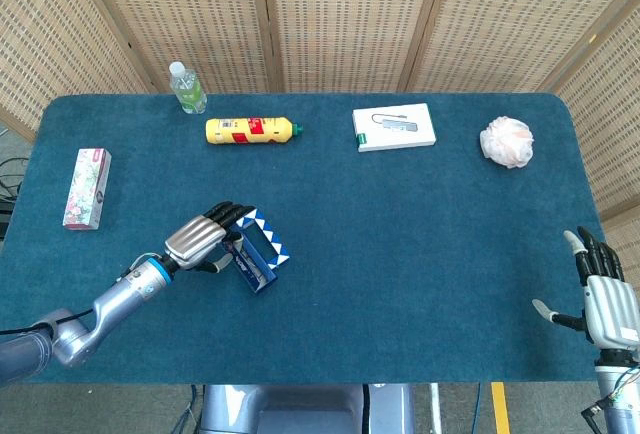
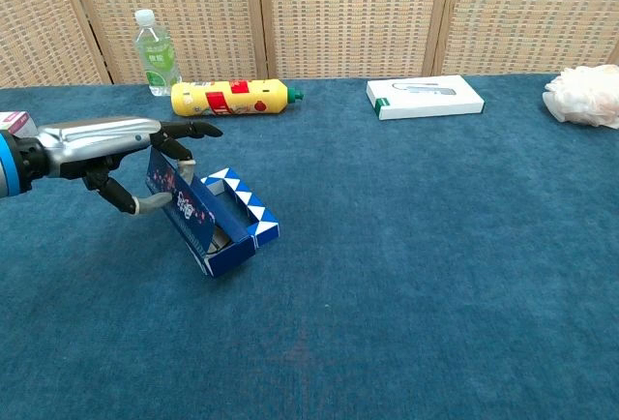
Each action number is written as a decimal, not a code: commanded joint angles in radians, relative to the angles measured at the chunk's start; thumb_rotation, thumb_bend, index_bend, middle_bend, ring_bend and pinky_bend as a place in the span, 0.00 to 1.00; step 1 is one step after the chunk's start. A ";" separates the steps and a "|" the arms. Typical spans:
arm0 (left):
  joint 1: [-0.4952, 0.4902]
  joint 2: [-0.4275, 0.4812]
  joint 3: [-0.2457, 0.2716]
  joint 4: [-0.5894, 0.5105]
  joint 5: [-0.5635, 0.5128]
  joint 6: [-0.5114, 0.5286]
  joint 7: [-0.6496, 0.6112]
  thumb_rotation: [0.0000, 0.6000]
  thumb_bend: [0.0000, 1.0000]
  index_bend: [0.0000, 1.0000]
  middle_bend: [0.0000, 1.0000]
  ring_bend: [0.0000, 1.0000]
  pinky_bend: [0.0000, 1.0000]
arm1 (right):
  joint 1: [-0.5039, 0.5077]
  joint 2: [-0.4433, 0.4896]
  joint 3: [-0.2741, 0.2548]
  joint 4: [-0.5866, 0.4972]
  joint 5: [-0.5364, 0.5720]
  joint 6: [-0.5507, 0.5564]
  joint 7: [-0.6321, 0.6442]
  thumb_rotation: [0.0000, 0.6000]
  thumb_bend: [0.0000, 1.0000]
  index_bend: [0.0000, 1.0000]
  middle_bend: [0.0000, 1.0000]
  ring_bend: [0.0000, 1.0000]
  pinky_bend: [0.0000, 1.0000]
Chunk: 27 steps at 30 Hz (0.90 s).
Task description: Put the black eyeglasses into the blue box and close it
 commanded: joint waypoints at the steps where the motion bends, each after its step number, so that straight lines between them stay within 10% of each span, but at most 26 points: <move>1: -0.001 -0.008 -0.006 0.005 -0.006 -0.007 0.015 1.00 0.49 0.80 0.00 0.00 0.00 | 0.000 0.000 0.000 0.000 0.000 0.000 0.001 1.00 0.03 0.00 0.00 0.00 0.00; 14: 0.008 -0.036 -0.022 0.033 -0.008 0.005 0.027 1.00 0.48 0.13 0.00 0.00 0.00 | 0.000 0.002 -0.001 -0.001 0.000 -0.002 0.004 1.00 0.03 0.00 0.00 0.00 0.00; 27: 0.004 -0.021 -0.047 0.025 -0.008 0.022 0.019 1.00 0.42 0.00 0.00 0.00 0.00 | 0.000 0.003 -0.001 -0.001 0.001 -0.004 0.007 1.00 0.03 0.00 0.00 0.00 0.00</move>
